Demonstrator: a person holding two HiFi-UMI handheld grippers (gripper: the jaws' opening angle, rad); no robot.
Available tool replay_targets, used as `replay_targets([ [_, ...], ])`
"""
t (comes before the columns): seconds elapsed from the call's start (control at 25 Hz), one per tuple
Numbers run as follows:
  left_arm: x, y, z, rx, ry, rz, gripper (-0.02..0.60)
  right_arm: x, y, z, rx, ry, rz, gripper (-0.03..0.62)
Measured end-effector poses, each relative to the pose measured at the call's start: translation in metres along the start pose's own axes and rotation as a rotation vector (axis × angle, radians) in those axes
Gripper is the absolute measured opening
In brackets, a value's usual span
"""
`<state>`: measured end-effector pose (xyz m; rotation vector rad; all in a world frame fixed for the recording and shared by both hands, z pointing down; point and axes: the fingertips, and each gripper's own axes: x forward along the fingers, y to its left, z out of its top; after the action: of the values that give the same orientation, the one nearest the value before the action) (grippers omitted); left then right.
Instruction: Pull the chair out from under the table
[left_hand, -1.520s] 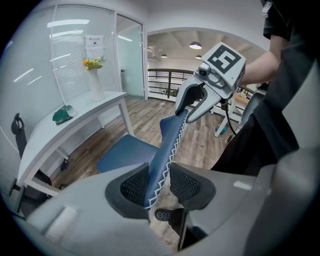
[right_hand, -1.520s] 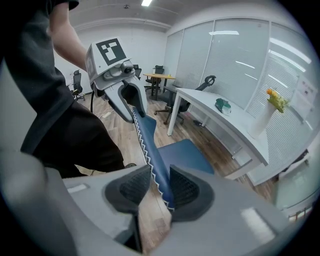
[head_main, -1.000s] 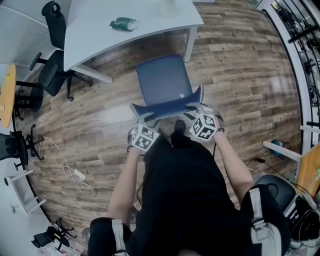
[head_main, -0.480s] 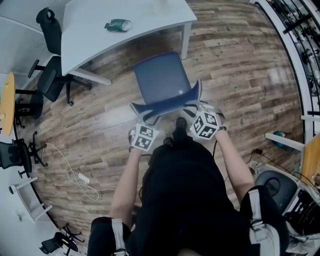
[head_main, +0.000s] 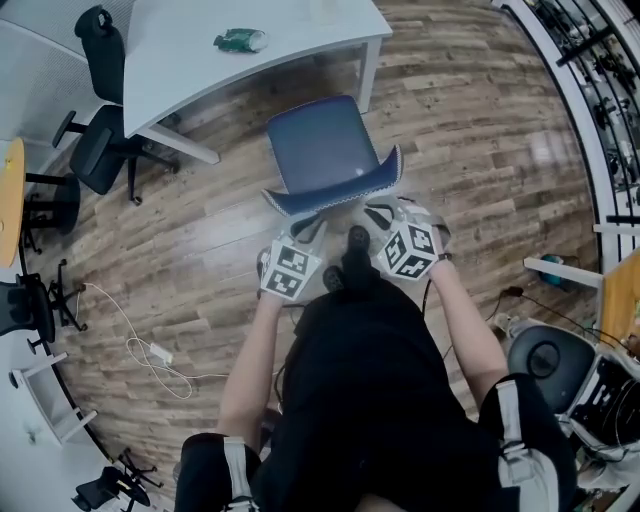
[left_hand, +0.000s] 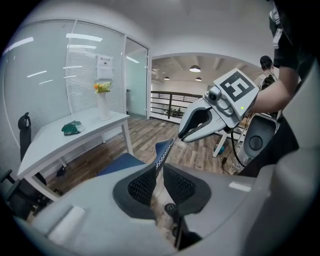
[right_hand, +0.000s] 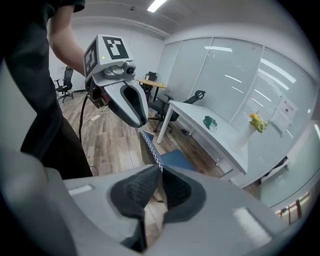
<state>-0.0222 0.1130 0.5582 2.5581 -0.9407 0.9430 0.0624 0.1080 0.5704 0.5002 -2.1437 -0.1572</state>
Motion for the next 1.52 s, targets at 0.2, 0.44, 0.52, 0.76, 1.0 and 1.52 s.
replay_targets([
  [0.2,-0.029,-0.011,0.005,0.012,-0.059,0.012,0.038,-0.01,0.017,0.022,-0.025,-0.019,-0.02,0.014],
  [0.44,-0.065,-0.018,0.001,0.005,-0.128,0.039,0.026,-0.033,0.036,0.061,-0.09,-0.102,-0.095,0.003],
  [0.52,-0.076,-0.015,0.007,0.009,-0.161,0.056,0.02,-0.043,0.034,0.077,-0.105,-0.147,-0.137,0.003],
  [0.76,-0.115,-0.012,0.033,0.006,-0.27,0.101,0.017,-0.074,0.027,0.116,-0.019,-0.27,-0.185,0.003],
  [1.0,-0.14,0.002,0.055,0.029,-0.344,0.154,0.017,-0.084,0.018,0.149,0.088,-0.365,-0.174,0.002],
  [1.52,-0.144,0.009,0.073,-0.022,-0.399,0.153,0.017,-0.105,-0.006,0.143,0.34,-0.495,-0.175,0.002],
])
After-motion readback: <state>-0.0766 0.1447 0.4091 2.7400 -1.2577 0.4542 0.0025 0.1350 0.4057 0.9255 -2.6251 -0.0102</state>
